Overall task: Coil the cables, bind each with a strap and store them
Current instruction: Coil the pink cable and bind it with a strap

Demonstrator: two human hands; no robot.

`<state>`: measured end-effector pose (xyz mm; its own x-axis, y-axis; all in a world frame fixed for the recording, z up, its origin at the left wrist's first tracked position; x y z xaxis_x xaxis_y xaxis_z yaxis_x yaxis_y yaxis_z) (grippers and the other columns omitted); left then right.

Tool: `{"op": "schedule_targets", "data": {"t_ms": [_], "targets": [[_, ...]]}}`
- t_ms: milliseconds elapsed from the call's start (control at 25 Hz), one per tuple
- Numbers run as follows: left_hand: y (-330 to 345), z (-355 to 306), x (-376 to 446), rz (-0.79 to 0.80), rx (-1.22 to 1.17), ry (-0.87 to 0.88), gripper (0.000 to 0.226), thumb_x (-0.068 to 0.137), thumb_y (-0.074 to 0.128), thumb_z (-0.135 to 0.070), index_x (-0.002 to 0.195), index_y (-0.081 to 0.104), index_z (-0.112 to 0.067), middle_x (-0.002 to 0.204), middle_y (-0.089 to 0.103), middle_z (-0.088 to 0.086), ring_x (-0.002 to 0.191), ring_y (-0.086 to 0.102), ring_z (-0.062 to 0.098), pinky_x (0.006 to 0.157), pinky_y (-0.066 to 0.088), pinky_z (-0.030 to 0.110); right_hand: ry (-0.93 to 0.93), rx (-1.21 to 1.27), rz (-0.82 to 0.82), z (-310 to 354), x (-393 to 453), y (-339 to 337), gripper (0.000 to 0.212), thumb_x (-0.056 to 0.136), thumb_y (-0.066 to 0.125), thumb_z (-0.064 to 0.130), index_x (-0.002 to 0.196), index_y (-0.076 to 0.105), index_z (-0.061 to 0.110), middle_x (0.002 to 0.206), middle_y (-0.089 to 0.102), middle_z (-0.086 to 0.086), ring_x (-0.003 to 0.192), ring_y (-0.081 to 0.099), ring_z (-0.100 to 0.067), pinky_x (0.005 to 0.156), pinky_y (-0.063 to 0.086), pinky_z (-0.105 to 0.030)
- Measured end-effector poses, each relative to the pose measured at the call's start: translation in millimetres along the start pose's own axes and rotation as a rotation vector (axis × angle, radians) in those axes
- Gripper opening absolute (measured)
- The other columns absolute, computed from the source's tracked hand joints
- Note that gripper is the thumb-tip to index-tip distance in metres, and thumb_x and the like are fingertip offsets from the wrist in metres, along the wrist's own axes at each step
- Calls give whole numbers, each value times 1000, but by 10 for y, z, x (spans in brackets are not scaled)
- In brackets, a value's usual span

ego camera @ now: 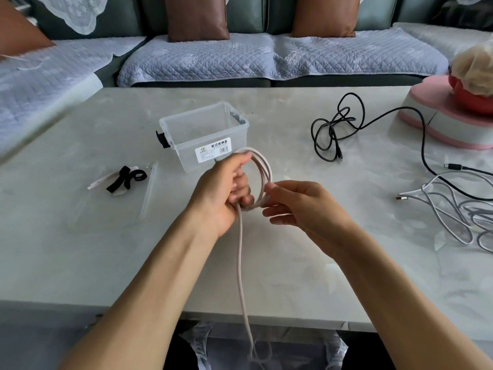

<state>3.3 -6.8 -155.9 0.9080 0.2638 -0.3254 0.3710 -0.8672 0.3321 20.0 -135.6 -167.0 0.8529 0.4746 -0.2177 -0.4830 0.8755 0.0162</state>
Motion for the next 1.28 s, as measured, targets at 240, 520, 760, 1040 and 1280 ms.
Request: {"op": "schedule_targets", "data": {"t_ms": [240, 520, 760, 1040, 1280], "targets": [[-82, -307, 90, 15, -195, 130, 50, 97, 55, -28, 56, 27, -22, 42, 17, -6, 36, 15, 10, 40, 26, 20, 251, 140, 366, -265, -175, 593, 31, 99, 51, 17, 115, 63, -7, 106, 72, -22, 97, 70, -34, 85, 57, -38], [-485, -496, 119, -97, -352, 215, 48, 99, 51, -28, 58, 28, -22, 40, 19, -8, 34, 16, 8, 39, 25, 19, 319, 190, 397, -194, -263, 551, 25, 97, 41, 11, 93, 62, -1, 62, 48, -7, 55, 55, -24, 65, 56, -39], [-750, -532, 146, -198, -281, 230, 47, 98, 53, -29, 58, 29, -22, 42, 20, -7, 36, 17, 10, 41, 27, 19, 300, 205, 93, -151, -121, 6, 18, 93, 52, 14, 80, 60, 5, 55, 39, 1, 45, 34, -12, 42, 37, -23], [-275, -230, 71, -62, 234, 126, 47, 89, 60, -43, 56, 32, -23, 50, 22, -3, 43, 20, 16, 51, 30, 28, 137, 601, -241, -58, 4, -346, 20, 90, 52, 0, 105, 63, -7, 70, 66, -8, 51, 52, -10, 43, 42, -18], [45, -108, 10, 32, 396, 168, 45, 85, 55, -56, 60, 45, -21, 55, 34, 1, 45, 26, 17, 54, 29, 31, 40, 662, -217, 99, 15, -281, 34, 89, 36, 0, 108, 65, -2, 99, 75, -14, 91, 74, -22, 71, 54, -29]]}}
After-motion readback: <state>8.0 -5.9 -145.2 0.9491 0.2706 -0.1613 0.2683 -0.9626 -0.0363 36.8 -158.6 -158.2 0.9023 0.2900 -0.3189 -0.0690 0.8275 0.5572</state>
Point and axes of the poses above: each hand's wrist, its own x-axis towards the middle knuckle, its own y-axis out of the palm, z = x × y, the point moved 10 cm from there along x, towards the middle knuckle
